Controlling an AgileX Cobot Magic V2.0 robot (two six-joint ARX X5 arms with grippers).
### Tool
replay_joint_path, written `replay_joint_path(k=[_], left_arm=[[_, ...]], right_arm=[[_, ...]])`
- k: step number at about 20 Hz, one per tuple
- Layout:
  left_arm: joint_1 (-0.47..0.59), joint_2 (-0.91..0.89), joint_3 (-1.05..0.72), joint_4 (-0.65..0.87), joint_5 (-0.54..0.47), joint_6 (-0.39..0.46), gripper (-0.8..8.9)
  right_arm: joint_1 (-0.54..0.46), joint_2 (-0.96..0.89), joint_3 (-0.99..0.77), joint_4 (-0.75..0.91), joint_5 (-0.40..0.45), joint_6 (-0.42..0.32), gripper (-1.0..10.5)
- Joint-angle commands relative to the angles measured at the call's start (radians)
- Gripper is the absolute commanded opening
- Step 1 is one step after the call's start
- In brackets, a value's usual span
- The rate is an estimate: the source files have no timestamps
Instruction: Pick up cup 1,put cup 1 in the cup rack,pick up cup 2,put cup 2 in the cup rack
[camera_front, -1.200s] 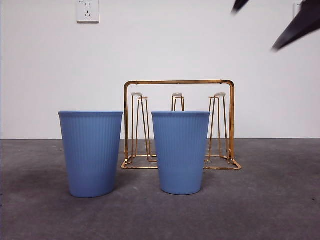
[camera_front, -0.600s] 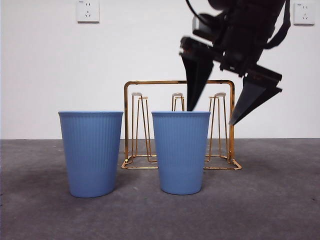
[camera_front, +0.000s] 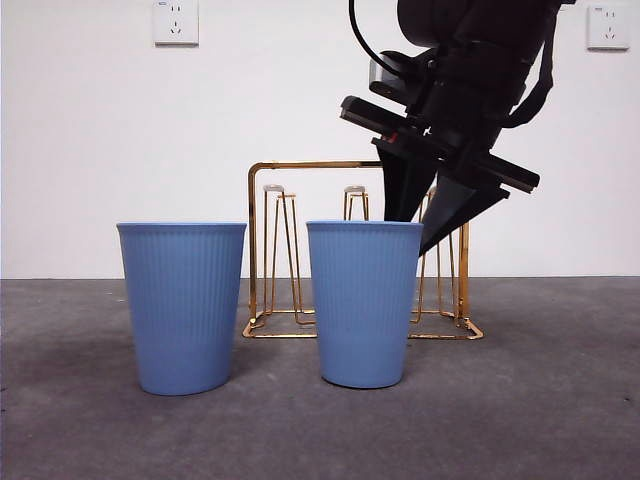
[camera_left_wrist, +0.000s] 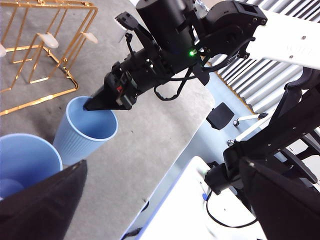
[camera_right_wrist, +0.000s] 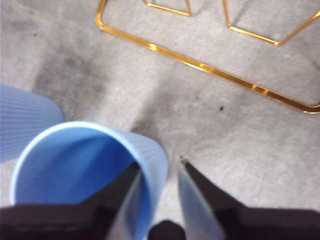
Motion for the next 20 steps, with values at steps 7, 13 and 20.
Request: replay_joint_path(k=[7,13,20], left_arm=[[-0.002,0.0,0.004,0.023,0.005,-0.018,6.59],[-0.01,0.006,0.004,0.13,0.105,-0.142,6.59],[-0.138,0.067,0.004,0.651,0.06,-0.536,6.59]], right_arm=[[0.002,0.013,0.003,-0.002,-0.009,-0.016,-0.2],[0.001,-0.158,0.003,-0.045,-0.027,-0.055,-0.2],[0.002,-0.639,0.044,0.122,-0.028,-0.041,-0.2]])
